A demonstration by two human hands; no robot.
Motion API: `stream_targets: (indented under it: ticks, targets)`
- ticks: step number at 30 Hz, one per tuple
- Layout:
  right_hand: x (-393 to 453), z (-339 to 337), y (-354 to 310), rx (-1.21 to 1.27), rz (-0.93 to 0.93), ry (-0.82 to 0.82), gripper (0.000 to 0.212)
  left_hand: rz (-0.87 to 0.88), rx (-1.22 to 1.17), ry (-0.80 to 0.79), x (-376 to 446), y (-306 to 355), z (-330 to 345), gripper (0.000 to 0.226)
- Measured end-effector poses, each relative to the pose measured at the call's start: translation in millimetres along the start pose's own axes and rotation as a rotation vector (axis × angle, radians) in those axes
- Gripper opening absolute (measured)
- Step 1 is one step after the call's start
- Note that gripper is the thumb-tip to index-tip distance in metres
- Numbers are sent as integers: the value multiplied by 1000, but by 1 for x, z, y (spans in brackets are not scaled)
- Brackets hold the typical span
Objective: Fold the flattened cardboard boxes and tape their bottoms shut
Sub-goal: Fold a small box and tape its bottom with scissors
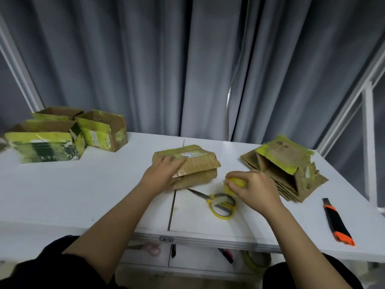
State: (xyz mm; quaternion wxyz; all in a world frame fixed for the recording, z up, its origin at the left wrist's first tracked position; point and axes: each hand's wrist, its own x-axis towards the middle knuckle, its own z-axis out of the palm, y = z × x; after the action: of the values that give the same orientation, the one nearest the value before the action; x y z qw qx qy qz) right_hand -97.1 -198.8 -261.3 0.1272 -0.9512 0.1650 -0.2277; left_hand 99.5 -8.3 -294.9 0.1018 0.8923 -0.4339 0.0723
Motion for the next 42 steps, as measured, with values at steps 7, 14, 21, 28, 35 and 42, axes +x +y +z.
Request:
stream_targets:
  ticks: [7,14,21,28,35,42]
  targets:
    - [15,-23,-35,124,61,-7,14,-27,-177,-73,-9,-11,-79,64]
    - [32,-42,-56,118,68,-159,12,-142,-381,-154,-13,-41,-76,61]
    - [63,-35,-64,271,100,-198,13,-202,-464,-83,-9,-58,-49,49]
    - [100,-45,-72,335,82,-206,8,-209,-744,-49,-5,-67,-33,57]
    - [146,-52,-84,353,64,-230,8,-193,-903,14,10,-73,-32,27]
    - [176,-50,-93,295,44,-282,10,-193,-950,60,27,-80,-30,20]
